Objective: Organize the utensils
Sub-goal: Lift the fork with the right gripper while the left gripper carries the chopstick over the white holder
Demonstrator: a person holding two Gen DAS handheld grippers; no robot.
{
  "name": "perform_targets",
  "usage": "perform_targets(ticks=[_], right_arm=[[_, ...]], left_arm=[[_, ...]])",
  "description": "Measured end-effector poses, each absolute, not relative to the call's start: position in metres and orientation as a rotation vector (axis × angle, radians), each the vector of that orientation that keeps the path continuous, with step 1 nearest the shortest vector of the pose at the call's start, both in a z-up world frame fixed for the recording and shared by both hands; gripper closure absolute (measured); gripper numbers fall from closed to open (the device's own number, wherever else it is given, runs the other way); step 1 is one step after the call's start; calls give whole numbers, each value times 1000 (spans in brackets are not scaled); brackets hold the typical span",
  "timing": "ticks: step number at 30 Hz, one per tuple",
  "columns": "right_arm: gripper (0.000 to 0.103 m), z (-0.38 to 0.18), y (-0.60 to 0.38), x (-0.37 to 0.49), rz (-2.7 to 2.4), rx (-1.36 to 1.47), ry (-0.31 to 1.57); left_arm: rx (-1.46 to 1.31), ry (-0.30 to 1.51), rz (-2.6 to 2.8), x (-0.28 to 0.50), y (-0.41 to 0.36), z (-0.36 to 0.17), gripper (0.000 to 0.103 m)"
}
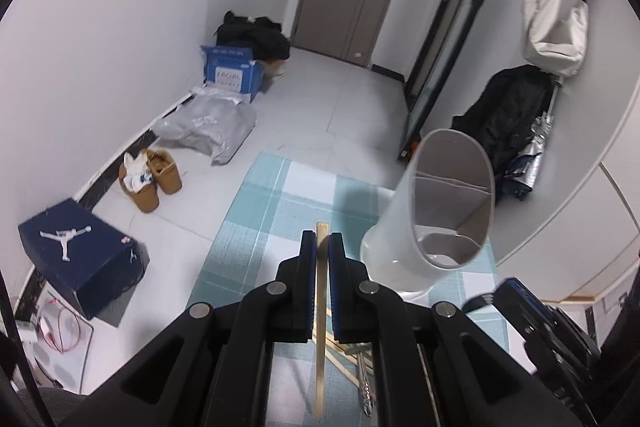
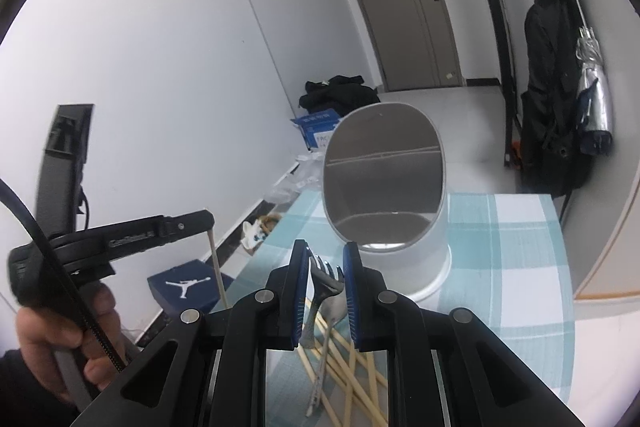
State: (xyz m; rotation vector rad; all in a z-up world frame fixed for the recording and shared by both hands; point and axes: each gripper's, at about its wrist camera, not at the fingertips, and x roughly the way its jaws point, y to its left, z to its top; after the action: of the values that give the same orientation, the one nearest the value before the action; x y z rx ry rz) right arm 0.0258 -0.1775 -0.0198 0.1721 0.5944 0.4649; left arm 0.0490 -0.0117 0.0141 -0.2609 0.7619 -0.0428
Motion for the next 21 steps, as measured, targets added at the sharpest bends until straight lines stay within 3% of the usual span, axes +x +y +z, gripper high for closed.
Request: perform_targets(ticks=[21], right_arm=[[87,43,-201,6,419,145,494]], left_arm=[[-261,489,-172,36,-30,119,101]])
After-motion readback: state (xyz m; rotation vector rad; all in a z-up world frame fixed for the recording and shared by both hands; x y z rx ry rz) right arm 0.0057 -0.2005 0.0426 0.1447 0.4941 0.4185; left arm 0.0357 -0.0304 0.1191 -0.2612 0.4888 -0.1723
